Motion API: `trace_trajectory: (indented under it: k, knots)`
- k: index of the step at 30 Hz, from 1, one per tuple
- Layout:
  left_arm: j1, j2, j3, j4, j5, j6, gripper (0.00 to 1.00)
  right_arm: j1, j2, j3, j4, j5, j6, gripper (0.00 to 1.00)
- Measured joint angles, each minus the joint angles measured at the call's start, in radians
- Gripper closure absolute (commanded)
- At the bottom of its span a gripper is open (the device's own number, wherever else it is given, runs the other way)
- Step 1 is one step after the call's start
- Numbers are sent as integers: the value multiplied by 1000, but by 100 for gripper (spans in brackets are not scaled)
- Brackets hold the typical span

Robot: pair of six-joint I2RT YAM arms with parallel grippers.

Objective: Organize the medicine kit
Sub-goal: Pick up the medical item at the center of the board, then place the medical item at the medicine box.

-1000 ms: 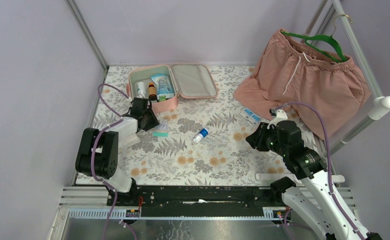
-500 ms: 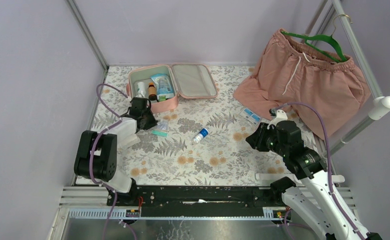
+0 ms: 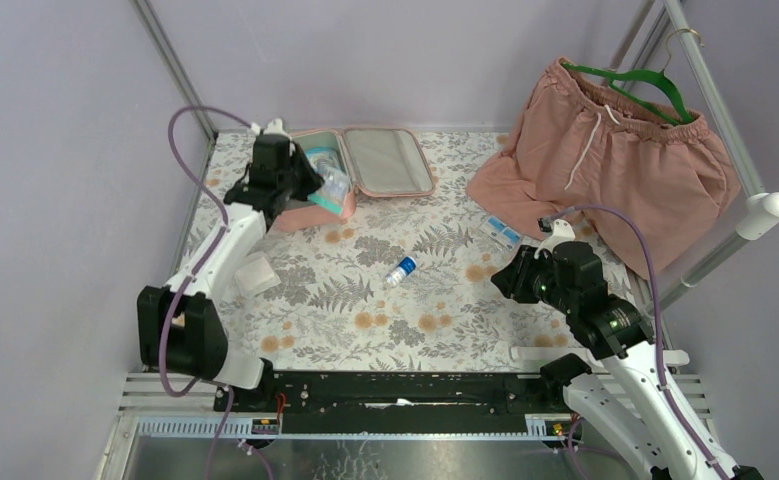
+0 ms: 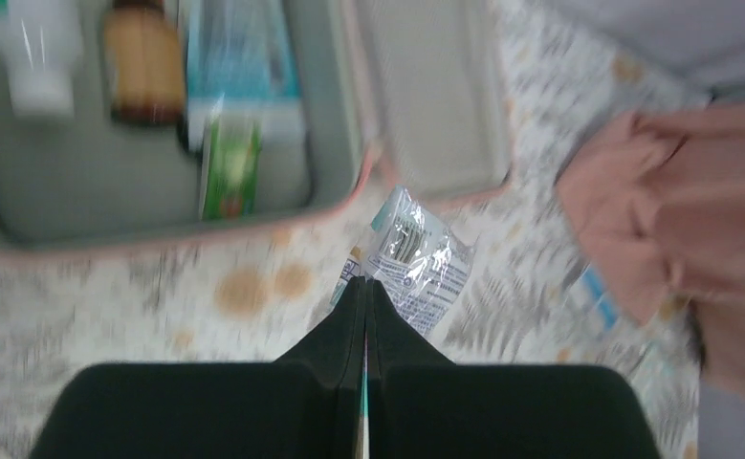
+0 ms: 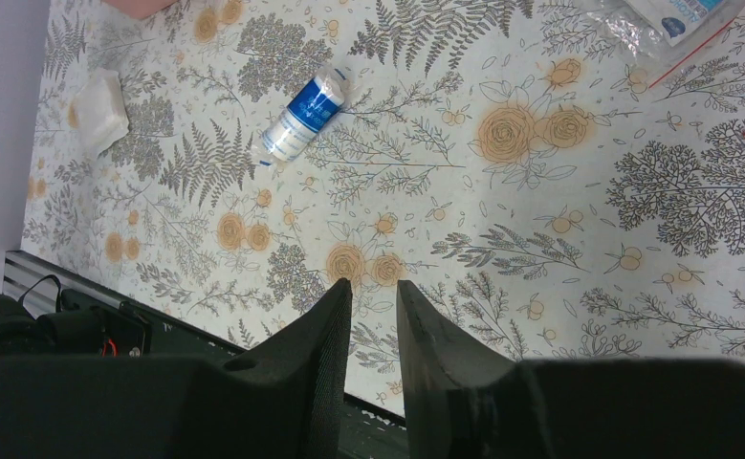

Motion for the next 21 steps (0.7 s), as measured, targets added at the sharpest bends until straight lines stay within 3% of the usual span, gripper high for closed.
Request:
trace_trajectory:
  k: [6, 8, 13, 21]
  knots:
    - [79, 228, 338, -12, -1, 40, 100, 0, -2, 0, -1, 0, 0, 67]
    - [114, 314, 394, -10, 0, 46, 93, 0, -3, 0, -2, 0, 1, 66]
    - [177, 465, 405, -42, 0, 64, 64, 0, 0, 0, -8, 3, 3, 60]
    - [187, 421, 347, -72, 25, 58, 44, 0, 154, 26, -9, 135, 14, 56]
